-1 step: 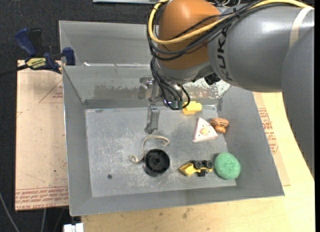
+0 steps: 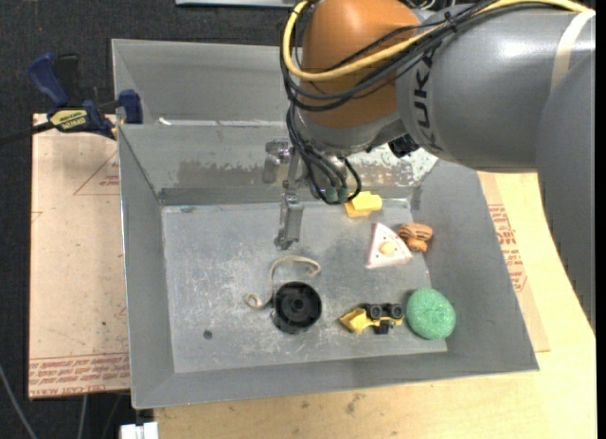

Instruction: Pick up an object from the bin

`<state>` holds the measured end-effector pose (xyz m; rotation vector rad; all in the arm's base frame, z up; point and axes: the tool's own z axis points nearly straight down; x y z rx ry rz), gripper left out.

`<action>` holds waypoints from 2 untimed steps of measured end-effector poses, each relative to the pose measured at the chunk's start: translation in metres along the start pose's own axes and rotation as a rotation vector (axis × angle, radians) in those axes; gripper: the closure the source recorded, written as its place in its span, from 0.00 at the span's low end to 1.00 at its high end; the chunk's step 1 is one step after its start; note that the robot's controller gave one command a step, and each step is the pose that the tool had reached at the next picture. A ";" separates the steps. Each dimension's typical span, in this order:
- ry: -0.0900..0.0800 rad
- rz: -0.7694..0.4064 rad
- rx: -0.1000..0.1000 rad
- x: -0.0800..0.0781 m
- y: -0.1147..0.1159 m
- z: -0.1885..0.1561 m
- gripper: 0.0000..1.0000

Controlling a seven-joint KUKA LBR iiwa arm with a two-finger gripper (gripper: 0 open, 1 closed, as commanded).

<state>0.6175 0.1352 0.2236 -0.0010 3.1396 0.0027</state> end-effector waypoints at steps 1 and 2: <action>-0.002 -0.143 0.000 0.018 -0.017 0.049 0.00; 0.003 -0.527 0.000 0.030 -0.042 0.064 0.00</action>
Offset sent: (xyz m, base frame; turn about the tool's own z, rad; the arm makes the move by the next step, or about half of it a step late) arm -0.0347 -0.0543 -0.0636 -0.5948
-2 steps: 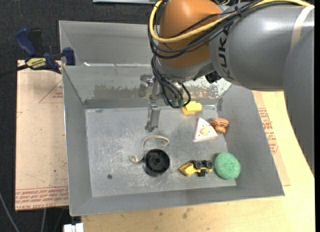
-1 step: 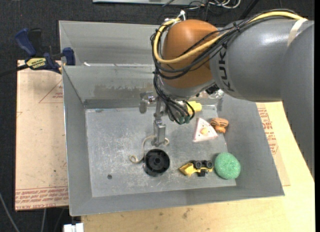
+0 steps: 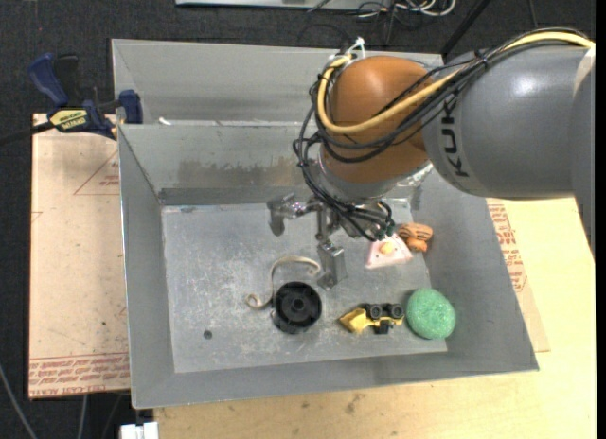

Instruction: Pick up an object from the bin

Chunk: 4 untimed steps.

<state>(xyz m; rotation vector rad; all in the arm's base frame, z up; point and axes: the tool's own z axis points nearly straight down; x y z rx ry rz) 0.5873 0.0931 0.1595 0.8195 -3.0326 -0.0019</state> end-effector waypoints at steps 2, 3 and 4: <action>-0.002 0.055 0.001 0.042 0.025 0.070 0.00; -0.009 -0.233 0.001 0.040 0.017 0.084 1.00; -0.009 -0.233 0.001 0.040 0.017 0.084 1.00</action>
Offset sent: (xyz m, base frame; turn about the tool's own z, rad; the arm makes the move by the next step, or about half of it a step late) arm -0.0624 0.0063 -0.0895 0.1183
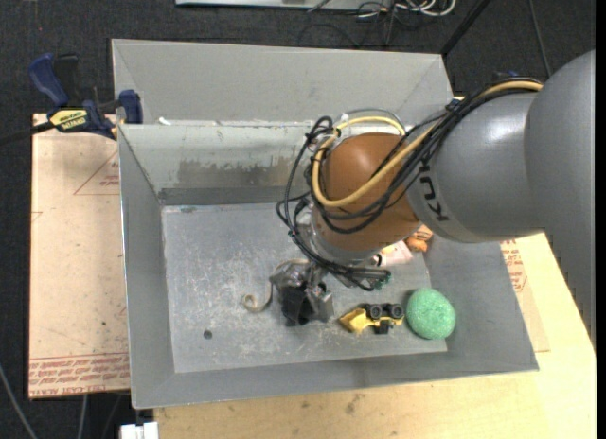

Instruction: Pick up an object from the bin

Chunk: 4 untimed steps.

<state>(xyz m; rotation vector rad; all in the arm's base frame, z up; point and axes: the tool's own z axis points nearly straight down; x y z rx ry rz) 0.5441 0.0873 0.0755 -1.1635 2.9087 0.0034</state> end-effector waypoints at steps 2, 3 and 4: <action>0.009 0.001 -0.004 0.002 0.001 -0.014 1.00; 0.008 0.001 -0.003 0.002 0.001 -0.030 1.00; 0.006 0.001 -0.002 0.001 0.001 -0.043 1.00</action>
Offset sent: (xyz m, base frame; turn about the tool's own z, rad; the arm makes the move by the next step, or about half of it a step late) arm 0.0002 0.0001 0.0502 0.0000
